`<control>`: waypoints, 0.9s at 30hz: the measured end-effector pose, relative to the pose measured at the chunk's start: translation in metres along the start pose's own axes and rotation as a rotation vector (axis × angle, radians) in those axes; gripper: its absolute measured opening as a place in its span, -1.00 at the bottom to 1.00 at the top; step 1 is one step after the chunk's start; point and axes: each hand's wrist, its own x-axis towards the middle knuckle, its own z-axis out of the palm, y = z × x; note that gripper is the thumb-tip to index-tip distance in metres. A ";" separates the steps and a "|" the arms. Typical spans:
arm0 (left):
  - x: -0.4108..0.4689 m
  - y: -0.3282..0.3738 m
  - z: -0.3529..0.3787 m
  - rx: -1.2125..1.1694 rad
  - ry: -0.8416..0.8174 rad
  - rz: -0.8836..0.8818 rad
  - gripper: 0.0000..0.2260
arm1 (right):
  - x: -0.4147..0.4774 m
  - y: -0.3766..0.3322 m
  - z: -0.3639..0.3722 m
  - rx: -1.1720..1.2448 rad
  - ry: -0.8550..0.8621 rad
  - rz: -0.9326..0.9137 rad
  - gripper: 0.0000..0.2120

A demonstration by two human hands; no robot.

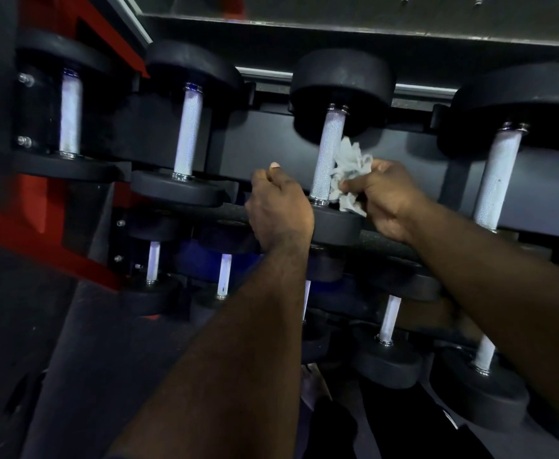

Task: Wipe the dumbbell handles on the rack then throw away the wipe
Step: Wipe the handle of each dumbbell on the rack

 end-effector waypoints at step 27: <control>0.002 0.000 0.001 0.018 0.013 -0.015 -0.68 | -0.012 0.010 0.007 -0.224 0.022 -0.079 -0.85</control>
